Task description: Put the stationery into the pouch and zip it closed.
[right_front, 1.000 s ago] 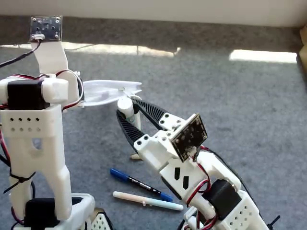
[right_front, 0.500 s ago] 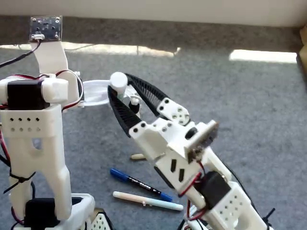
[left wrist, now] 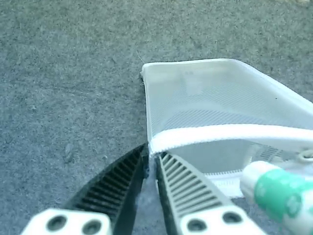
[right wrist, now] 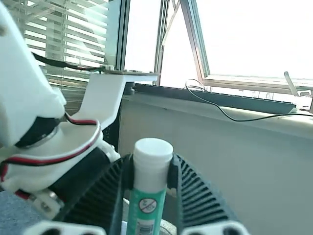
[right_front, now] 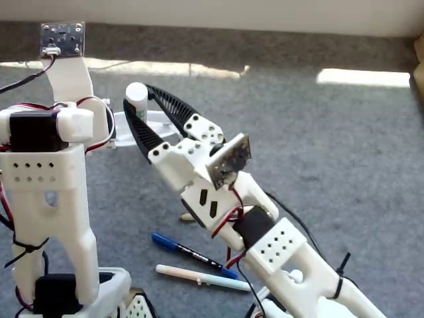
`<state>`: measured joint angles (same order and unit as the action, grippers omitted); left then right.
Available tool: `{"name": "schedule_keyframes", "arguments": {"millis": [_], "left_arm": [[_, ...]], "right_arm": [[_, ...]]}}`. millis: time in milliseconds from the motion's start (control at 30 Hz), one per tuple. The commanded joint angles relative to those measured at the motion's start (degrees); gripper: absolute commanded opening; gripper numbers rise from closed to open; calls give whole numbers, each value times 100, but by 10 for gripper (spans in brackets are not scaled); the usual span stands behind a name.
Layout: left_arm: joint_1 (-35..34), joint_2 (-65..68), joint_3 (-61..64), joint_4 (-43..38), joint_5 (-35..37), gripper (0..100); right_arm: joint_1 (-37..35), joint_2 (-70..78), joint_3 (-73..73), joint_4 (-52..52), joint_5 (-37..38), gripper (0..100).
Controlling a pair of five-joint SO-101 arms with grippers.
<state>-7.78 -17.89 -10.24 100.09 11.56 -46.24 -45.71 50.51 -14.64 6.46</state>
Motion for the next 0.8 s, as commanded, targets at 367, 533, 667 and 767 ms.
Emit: {"name": "schedule_keyframes", "arguments": {"millis": [367, 533, 667, 767], "left_arm": [[-66, 57, 40, 0, -53, 7], [-66, 57, 40, 0, -53, 7], [-66, 57, 40, 0, -53, 7], [-66, 57, 40, 0, -53, 7]], "right_arm": [[119, 1068, -136, -831, 220, 5], [75, 1068, 435, -848, 1574, 5], [75, 1068, 558, -848, 1732, 5], [75, 1068, 602, -813, 1749, 5]]}}
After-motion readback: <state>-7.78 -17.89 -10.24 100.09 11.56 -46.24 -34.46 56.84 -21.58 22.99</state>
